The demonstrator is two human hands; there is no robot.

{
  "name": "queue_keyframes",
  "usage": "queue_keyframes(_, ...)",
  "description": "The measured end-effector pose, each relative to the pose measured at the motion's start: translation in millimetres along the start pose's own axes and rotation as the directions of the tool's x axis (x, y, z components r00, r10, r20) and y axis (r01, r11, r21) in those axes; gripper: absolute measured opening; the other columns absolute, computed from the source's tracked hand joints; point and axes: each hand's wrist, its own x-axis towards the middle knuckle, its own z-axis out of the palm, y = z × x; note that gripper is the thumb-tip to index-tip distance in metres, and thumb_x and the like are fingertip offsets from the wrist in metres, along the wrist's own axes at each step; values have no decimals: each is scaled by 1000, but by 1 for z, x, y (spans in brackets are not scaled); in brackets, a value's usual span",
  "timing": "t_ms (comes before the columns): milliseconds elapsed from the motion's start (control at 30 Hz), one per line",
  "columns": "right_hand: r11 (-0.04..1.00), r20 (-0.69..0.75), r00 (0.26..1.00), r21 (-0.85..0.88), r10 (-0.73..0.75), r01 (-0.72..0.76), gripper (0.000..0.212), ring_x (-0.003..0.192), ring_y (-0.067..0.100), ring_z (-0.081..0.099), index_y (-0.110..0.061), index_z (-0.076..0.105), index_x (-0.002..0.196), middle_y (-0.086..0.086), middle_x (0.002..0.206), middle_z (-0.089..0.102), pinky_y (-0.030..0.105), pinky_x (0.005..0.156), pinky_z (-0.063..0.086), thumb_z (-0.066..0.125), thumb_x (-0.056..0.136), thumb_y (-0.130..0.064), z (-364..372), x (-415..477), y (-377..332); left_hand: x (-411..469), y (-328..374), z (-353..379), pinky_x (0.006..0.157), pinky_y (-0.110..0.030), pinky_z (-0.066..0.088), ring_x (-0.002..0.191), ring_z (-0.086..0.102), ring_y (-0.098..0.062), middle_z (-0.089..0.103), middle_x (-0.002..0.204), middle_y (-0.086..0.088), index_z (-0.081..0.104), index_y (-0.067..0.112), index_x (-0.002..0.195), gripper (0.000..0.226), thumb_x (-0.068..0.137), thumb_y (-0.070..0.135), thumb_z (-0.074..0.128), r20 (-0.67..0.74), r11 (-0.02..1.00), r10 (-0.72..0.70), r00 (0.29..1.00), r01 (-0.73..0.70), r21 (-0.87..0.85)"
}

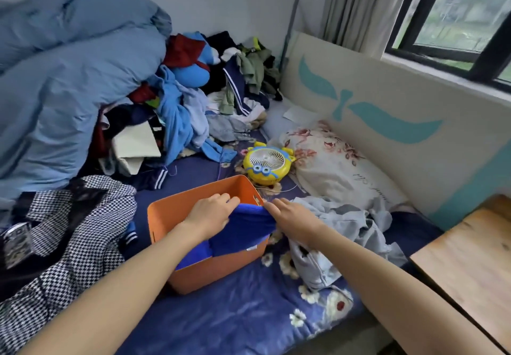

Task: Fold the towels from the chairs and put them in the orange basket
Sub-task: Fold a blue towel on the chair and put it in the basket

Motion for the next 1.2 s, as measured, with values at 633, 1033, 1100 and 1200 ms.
queue_keyframes(633, 998, 334, 942, 59, 17, -39, 46, 114, 29, 45, -15, 32, 138, 11, 126, 48, 37, 81, 43, 43, 94, -12, 81, 152, 49, 100, -96, 91, 78, -35, 42, 106, 51, -23, 54, 113, -4, 46, 16, 118, 31, 89, 6, 40, 165, 956, -70, 984, 114, -272)
queue_keyframes(1033, 987, 256, 955, 100, -150, 128, 46, 98, 30, 59, -9, 51, 125, 12, 106, 61, 36, 69, 50, 61, 80, -6, 145, 234, 108, 167, -123, 147, 84, -37, 44, 111, 49, -24, 54, 119, -3, 48, 15, 125, 41, 85, 3, 42, 184, 883, -275, 943, 324, -339)
queue_keyframes(1100, 971, 130, 962, 39, -239, 236, 41, 67, 27, 63, -8, 56, 107, 9, 79, 64, 30, 48, 47, 66, 68, -5, 161, 240, 114, 170, -123, 158, 78, -36, 49, 104, 56, -27, 60, 114, -4, 55, 12, 120, 43, 79, 0, 55, 111, 869, -334, 936, 352, -348)
queue_keyframes(1200, 940, 102, 935, -4, -339, 341, 28, 53, 22, 57, -10, 47, 94, 3, 64, 59, 24, 41, 41, 42, 67, -9, 187, 234, 106, 161, -114, 192, 51, -27, 53, 70, 66, -23, 69, 84, -2, 70, 11, 93, 53, 43, 2, 85, 164, 885, -319, 933, 356, -301)
